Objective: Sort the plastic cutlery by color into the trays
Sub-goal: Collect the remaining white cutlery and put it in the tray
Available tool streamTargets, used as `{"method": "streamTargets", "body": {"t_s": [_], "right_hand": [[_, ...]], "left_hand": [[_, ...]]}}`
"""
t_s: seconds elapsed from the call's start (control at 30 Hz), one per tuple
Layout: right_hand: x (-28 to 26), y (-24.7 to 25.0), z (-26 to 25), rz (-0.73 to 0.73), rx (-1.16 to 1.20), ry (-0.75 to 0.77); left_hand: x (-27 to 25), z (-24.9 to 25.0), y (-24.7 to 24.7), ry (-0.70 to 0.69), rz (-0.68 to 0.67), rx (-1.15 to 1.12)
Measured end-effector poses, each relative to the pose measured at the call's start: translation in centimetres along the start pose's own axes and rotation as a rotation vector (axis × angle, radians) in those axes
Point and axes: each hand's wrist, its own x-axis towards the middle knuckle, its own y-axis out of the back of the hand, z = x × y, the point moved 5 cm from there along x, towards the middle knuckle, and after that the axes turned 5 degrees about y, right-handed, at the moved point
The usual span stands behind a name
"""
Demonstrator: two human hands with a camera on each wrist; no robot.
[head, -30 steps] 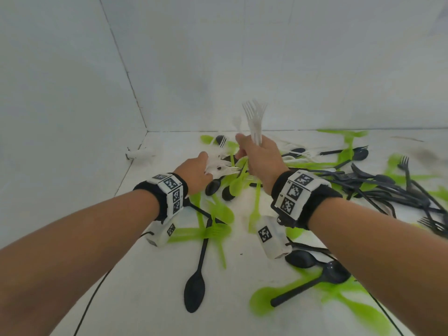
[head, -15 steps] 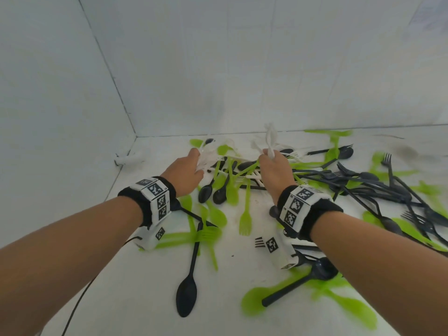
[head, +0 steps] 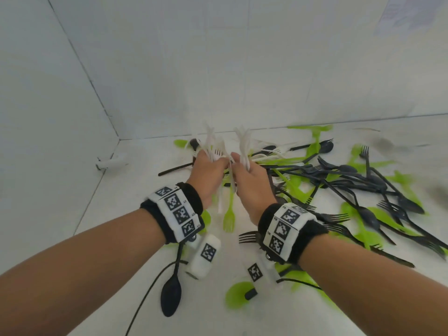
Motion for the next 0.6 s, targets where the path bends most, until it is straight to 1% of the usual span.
{"method": "streamTargets", "body": {"t_s": [0.07,0.13,0.2,0.33,0.4,0.43,0.53,0.6], "right_hand": [[-0.6,1.1,0.2,0.018,0.011,0.032],[-0.6,2.7,0.6,0.026,-0.056,0.082],[-0.7,4.4,0.9,0.018,-0.099,0.097],[-0.7,7.4,0.5,-0.015,-0.086,0.129],[-0.8,9.1,0.3,-0.011,-0.126,0.169],[-0.9,10.2,0.3,-0.013,-0.142,0.176],[-1.1,14.2,0.4,-0.036,-0.106,0.145],[-1.0,17.0,0.3,-0.059,-0.118,0.142]], "left_hand": [[-0.6,-0.4,-2.2,0.026,-0.002,-0.053],[-0.9,-1.1,-3.8,0.066,0.0,-0.094],[-1.6,-1.1,-5.5,0.08,-0.007,-0.127],[-3.3,-0.5,-9.1,0.027,0.013,-0.194],[-4.0,-0.5,-11.2,0.025,0.011,-0.217],[-4.3,-0.5,-12.2,0.037,0.011,-0.219],[-5.3,-0.7,-15.3,0.131,0.01,-0.22],[-5.9,-0.8,-17.1,0.147,0.016,-0.192]]}}
